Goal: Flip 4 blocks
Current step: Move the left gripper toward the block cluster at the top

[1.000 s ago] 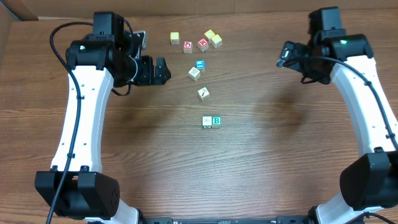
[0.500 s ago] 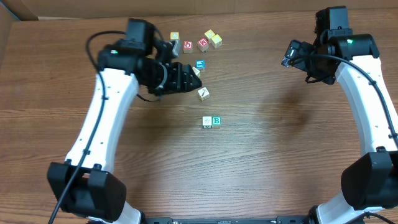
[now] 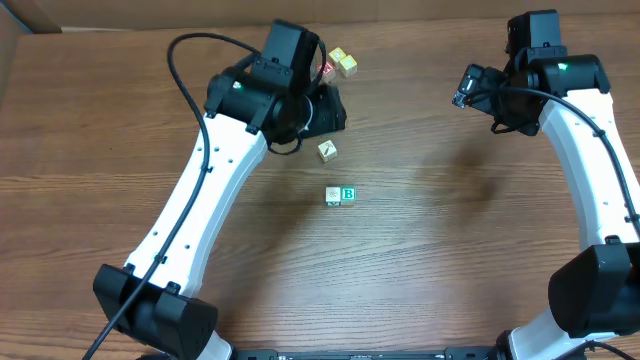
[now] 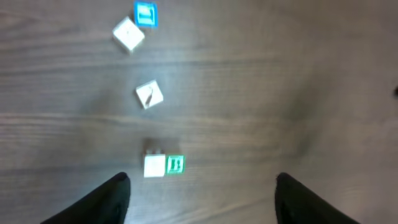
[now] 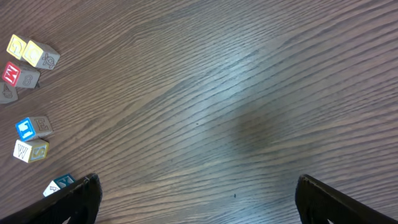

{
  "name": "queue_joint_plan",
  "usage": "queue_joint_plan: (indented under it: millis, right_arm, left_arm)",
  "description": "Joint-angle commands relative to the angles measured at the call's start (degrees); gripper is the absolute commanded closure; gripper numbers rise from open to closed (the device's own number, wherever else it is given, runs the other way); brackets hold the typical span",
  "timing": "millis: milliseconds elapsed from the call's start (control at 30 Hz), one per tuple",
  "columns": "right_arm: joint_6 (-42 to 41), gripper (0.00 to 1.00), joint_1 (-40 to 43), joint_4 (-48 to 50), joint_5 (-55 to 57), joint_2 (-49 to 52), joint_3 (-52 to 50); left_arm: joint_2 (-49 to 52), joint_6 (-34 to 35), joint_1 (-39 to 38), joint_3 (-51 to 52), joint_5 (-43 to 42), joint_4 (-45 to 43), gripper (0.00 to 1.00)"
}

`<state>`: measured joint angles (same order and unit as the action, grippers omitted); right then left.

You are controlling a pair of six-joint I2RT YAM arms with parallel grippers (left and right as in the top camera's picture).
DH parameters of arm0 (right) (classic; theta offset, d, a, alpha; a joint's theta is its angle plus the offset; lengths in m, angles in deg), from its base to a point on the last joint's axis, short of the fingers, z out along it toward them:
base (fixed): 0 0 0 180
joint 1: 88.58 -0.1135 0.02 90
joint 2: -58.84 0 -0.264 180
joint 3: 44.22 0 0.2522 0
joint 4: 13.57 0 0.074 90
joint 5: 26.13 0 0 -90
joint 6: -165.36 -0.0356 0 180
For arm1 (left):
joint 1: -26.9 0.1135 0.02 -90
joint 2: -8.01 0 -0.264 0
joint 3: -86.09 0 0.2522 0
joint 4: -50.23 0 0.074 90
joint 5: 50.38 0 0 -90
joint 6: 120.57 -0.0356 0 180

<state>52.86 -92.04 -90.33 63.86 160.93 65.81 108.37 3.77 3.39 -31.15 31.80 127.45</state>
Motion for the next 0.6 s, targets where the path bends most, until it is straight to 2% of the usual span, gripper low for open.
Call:
queue_joint_plan:
  millis: [0,133,400,500,567]
  right_arm:
    - [-0.24,0.0,0.02,0.31,-0.04,-0.7,0.09]
    - [-0.24,0.0,0.02,0.31,-0.04,-0.7,0.09]
    - [-0.24,0.0,0.02,0.33,-0.04,-0.7,0.09]
    - [-0.24,0.0,0.02,0.33,-0.04,-0.7,0.09]
    - [-0.24,0.0,0.02,0.33,-0.04,-0.7,0.09]
  left_arm:
    - [2.82,3.5,-1.09,-1.2,5.95,-0.7,0.29]
    - [7.02,5.62,-3.06,-1.2,11.63,-2.27,0.28]
    - [16.37,8.55,-3.5,-1.2,11.45,-6.64,0.29]
    - [18.86,8.59,-3.15,-1.2,13.25,-7.91,0.43]
    - [20.35,9.4,-2.95,-1.2,14.45,-8.39,0.46]
